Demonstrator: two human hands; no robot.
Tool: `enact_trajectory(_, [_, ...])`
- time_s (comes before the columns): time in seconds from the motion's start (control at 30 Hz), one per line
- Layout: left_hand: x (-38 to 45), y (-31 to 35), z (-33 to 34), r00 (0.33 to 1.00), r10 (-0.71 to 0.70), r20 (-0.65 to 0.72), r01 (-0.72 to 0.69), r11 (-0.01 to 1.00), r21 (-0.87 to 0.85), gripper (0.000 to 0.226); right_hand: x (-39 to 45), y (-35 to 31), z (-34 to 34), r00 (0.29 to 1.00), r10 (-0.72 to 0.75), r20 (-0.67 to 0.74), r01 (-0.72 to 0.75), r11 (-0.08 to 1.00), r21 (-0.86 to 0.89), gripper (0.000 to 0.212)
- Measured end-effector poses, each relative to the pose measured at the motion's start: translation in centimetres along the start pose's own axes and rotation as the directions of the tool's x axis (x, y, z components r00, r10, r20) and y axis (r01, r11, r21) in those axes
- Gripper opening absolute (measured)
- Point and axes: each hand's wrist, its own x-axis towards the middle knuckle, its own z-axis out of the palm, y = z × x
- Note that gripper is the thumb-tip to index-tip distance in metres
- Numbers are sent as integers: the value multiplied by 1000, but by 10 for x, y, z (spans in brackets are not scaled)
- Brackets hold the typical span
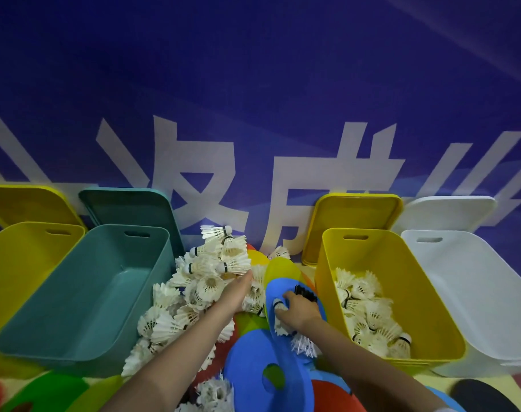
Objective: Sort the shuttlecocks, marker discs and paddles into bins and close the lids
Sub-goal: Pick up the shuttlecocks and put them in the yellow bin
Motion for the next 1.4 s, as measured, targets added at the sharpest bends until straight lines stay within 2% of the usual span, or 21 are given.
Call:
enact_trajectory(0.1, [-1, -8, 1, 997, 71, 21, -73, 993, 94, 46, -1, 1, 3, 999, -32, -32, 32, 999, -17, 68])
enact_trajectory(0.2, [-4, -18, -2, 987, 148, 61, -160, 928, 337, 45, -2, 1, 5, 999, -30, -42, 32, 999, 42, 68])
enact_trajectory(0.33, [-11, -32, -7, 973, 213, 88, -217, 716, 663, 63, -8, 0, -1, 995, 27, -96, 14, 913, 407, 59])
enact_trajectory(0.4, [-15, -39, -7, 956, 279, 89, -249, 617, 747, 63, -14, 2, -6, 984, 26, -178, 67, 863, 501, 54])
enact_trajectory(0.43, [-17, -42, -6, 950, 301, 81, -254, 597, 761, 61, -18, 2, -9, 976, 14, -216, 104, 845, 525, 52])
enact_trajectory(0.5, [-19, -48, -3, 944, 327, 32, -249, 646, 721, 52, -28, 3, -15, 962, -9, -274, 168, 807, 565, 48])
enact_trajectory(0.6, [-24, -51, 5, 931, 354, -89, -249, 795, 553, 44, -41, 7, -21, 945, -8, -328, 215, 770, 601, 47])
enact_trajectory(0.73, [-42, -52, 17, 860, 444, -254, -358, 877, 321, 30, -64, 17, -26, 896, -1, -444, 313, 711, 630, 40])
enact_trajectory(0.83, [-64, -51, 23, 844, 465, -269, -434, 885, 168, 26, -80, 24, -33, 880, 6, -474, 354, 657, 666, 39])
enact_trajectory(0.97, [-86, -37, 33, 817, 534, -215, -522, 845, 113, 27, -87, 40, -45, 865, -17, -501, 405, 613, 678, 40])
enact_trajectory(1.07, [-95, -22, 48, 810, 562, -166, -554, 827, 96, 28, -88, 58, -52, 860, 33, -509, 410, 548, 729, 40])
enact_trajectory(1.13, [-98, -12, 63, 813, 565, -142, -561, 825, 70, 28, -86, 76, -56, 854, 103, -510, 390, 521, 759, 44])
enact_trajectory(1.23, [-96, 1, 89, 810, 577, -104, -576, 816, 40, 31, -82, 112, -63, 831, 239, -502, 315, 542, 779, 43])
enact_trajectory(1.33, [-93, 12, 118, 820, 568, -75, -568, 823, 19, 34, -71, 153, -69, 830, 362, -425, 152, 585, 797, 49])
enact_trajectory(1.4, [-92, 18, 132, 824, 563, -63, -564, 826, 4, 32, -61, 171, -69, 844, 389, -370, 62, 615, 786, 51])
